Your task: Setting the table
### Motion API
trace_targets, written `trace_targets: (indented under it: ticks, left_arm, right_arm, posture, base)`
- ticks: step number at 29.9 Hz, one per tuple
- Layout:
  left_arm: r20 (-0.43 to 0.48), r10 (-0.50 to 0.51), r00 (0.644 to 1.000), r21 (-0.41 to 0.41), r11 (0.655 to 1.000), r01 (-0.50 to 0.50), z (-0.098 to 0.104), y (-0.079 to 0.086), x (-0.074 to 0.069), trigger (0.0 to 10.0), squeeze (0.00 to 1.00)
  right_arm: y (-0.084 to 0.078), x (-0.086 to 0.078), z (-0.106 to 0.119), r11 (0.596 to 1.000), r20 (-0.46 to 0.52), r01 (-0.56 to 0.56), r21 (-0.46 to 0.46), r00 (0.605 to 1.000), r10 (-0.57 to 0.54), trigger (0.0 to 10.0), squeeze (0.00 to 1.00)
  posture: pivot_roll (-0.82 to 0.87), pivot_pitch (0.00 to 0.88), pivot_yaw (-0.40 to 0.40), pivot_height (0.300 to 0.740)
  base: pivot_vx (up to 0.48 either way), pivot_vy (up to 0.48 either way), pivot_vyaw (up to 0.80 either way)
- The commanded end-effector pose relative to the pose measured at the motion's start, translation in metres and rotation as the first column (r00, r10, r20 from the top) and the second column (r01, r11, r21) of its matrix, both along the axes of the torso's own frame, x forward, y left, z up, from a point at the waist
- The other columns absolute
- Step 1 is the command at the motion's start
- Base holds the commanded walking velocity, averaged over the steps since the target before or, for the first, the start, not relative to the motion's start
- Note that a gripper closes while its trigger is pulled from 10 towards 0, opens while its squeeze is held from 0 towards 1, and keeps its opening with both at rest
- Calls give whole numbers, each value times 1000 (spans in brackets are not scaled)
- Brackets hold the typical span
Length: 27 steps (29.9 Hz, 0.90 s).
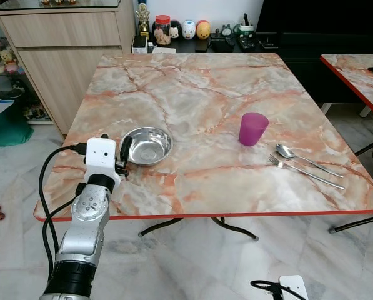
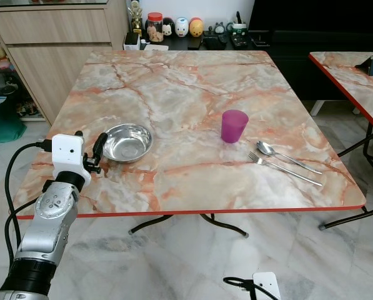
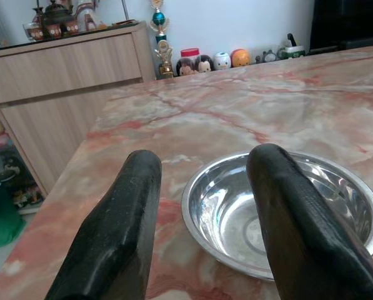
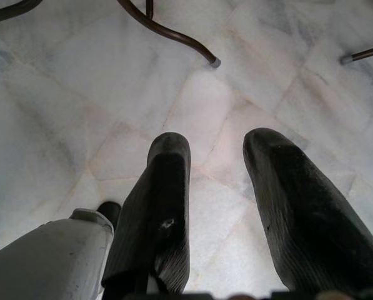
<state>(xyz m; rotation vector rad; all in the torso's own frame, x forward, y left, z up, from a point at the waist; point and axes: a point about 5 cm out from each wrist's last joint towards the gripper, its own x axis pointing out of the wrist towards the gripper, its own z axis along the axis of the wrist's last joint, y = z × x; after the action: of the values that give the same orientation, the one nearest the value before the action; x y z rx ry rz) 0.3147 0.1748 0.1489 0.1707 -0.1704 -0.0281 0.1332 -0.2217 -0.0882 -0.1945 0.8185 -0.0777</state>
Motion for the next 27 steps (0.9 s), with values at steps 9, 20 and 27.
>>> trace_targets:
  ticks: [9,20,27]
  left_arm:
    - [3,10,1000,7,1000,-10,1,4,-3,10000,0]
    - [2,-2,1000,6,1000,2,1,0,-2,10000,0]
    - [0,0,1000,8,1000,0,0,1,-3,10000,0]
  right_arm:
    - [-2,4,7,999,111,55,-3,992,-54,10000,0]
    - [-4,6,15,995,222,87,-51,972,-74,10000,0]
    - [-5,7,20,993,287,82,-90,957,-53,10000,0]
  posture:
    - [-9,0,-36,740]
    - [-24,0,-34,740]
    - [-25,0,-38,740]
  base:
    - [0,0,0]
    - [0,0,0]
    - [0,0,0]
